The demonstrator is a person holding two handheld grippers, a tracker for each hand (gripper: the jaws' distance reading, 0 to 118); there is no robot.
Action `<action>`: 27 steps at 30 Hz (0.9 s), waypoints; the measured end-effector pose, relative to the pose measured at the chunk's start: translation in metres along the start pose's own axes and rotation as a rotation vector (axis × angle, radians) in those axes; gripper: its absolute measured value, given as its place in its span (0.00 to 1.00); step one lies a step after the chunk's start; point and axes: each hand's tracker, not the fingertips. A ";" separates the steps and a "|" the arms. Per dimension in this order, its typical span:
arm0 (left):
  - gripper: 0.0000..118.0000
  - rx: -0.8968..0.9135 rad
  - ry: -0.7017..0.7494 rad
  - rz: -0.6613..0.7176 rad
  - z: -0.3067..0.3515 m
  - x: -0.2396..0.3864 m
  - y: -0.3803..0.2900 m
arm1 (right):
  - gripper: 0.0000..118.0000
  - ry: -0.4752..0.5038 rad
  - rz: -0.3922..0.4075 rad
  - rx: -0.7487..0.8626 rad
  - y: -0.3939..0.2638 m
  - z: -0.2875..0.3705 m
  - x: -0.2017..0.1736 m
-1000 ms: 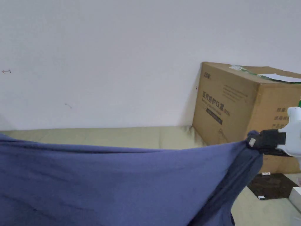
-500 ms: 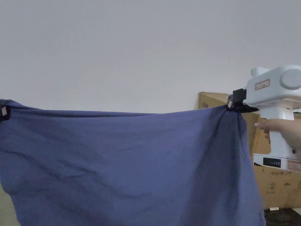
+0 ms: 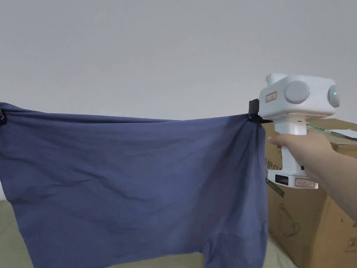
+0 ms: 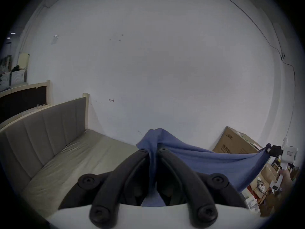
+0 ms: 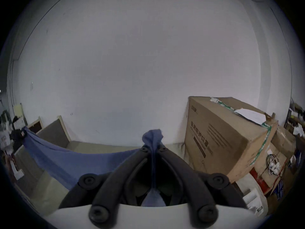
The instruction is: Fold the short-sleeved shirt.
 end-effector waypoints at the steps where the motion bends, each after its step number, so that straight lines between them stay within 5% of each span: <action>1: 0.04 -0.016 0.005 0.001 -0.003 -0.006 -0.006 | 0.02 -0.001 0.008 -0.002 -0.008 -0.007 -0.004; 6: 0.04 -0.206 0.024 -0.046 -0.015 -0.046 -0.069 | 0.02 0.038 -0.041 -0.085 -0.095 -0.044 -0.007; 10: 0.04 -0.433 0.049 -0.042 -0.008 -0.096 -0.169 | 0.02 0.054 -0.056 -0.307 -0.227 -0.060 -0.005; 17: 0.04 -0.823 0.008 -0.100 0.074 -0.161 -0.332 | 0.02 0.110 0.011 -0.683 -0.439 0.001 0.020; 27: 0.04 -0.926 -0.012 -0.030 0.223 -0.172 -0.378 | 0.02 0.202 -0.026 -0.794 -0.494 0.154 0.045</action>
